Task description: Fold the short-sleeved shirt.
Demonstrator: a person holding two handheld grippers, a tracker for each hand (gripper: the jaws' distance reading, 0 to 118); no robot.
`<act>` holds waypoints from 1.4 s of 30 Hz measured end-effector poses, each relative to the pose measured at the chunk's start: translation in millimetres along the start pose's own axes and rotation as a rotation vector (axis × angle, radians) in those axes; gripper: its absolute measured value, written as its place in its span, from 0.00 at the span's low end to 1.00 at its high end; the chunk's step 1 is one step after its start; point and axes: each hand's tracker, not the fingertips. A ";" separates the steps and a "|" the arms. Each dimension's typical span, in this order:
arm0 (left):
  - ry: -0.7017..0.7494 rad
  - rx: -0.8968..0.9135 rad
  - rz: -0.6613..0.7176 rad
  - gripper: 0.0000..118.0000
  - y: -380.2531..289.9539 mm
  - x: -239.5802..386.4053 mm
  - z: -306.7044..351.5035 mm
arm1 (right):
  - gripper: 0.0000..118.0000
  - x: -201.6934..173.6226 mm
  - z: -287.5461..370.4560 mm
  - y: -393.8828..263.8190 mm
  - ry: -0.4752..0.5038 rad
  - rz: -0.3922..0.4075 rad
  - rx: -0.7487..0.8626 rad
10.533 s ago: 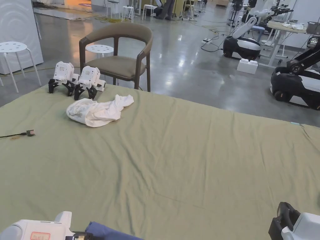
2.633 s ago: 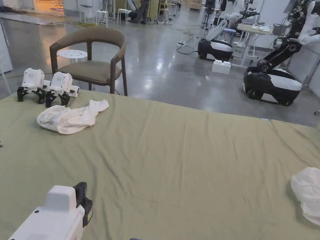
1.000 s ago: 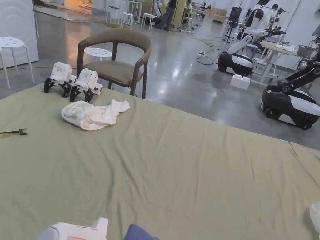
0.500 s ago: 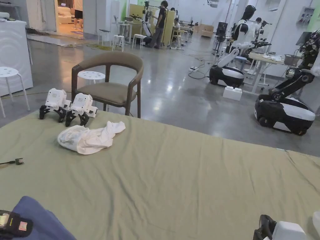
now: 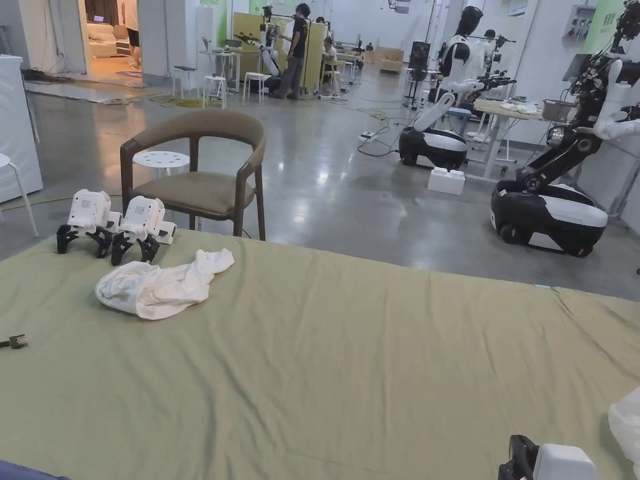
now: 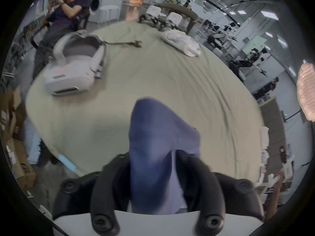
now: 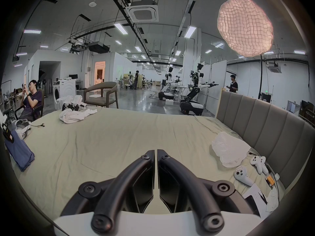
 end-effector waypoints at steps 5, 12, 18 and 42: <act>0.097 0.114 -0.058 0.64 -1.0 5.5 23.0 | 0.01 2.6 0.0 -2.3 -0.003 0.005 -0.012; 0.254 0.247 -0.192 0.64 -24.5 53.1 32.4 | 0.01 0.5 0.1 -6.7 0.001 -0.010 -0.026; 0.024 0.336 -0.264 0.64 -80.8 122.7 10.0 | 0.01 -3.4 -1.2 -12.3 0.007 -0.037 -0.024; -0.132 0.843 -0.413 0.00 -138.7 393.0 -31.0 | 0.01 -5.6 0.9 19.7 -0.006 -0.100 0.074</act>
